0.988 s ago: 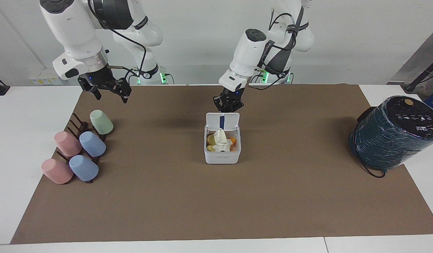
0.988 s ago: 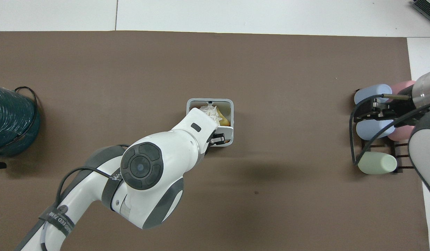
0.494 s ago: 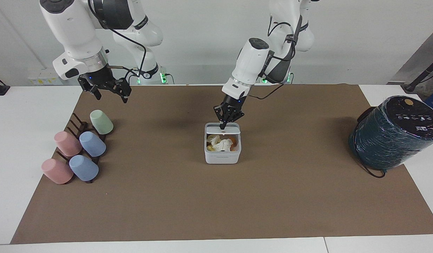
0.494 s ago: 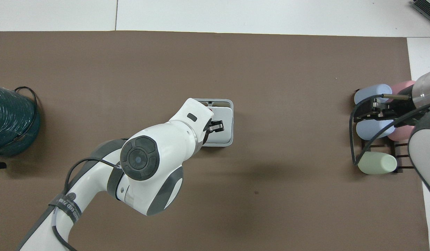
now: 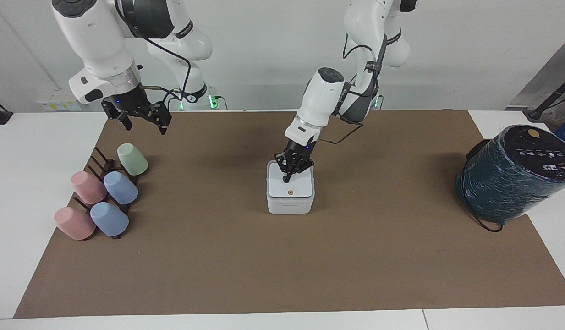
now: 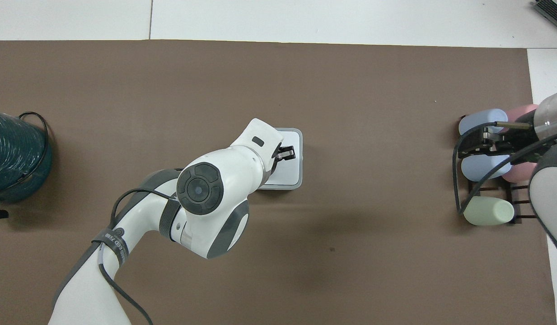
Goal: Close trash can lid
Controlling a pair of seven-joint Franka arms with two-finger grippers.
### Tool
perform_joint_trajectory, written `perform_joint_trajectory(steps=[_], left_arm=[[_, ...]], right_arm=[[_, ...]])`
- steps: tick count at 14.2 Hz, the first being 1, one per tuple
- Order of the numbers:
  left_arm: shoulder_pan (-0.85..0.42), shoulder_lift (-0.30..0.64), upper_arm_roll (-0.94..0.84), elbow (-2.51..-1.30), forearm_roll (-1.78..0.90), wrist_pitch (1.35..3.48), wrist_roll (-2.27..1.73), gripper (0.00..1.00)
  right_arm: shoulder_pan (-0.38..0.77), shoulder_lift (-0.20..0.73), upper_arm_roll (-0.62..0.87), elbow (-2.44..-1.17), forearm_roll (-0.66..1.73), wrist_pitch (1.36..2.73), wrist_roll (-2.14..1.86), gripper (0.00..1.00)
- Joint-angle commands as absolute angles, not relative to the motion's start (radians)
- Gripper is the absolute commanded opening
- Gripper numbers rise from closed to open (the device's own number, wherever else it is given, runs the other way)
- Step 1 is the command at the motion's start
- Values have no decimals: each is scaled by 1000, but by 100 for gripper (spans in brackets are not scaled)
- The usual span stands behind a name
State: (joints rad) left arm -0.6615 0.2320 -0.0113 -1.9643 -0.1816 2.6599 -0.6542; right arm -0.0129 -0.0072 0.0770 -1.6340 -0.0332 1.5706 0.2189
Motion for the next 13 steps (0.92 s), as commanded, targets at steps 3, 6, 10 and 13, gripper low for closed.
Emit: perform_joint_trajectory(steps=[3, 6, 10, 13], left_arm=[[-657, 270, -11, -1951, -204, 2681, -640, 2], [-660, 308, -11, -1953, -203, 2691, -630, 2], [-658, 321, -8, -1947, -192, 2683, -632, 2], [-631, 310, 3, -1858, -155, 2503, -630, 0]], right_arm=[[-28, -15, 83, -1637, -21, 1563, 189, 100], [-28, -15, 83, -1638, -21, 1563, 190, 100], [-28, -15, 83, -1638, -21, 1563, 189, 100], [-28, -15, 83, -1638, -21, 1563, 189, 100]])
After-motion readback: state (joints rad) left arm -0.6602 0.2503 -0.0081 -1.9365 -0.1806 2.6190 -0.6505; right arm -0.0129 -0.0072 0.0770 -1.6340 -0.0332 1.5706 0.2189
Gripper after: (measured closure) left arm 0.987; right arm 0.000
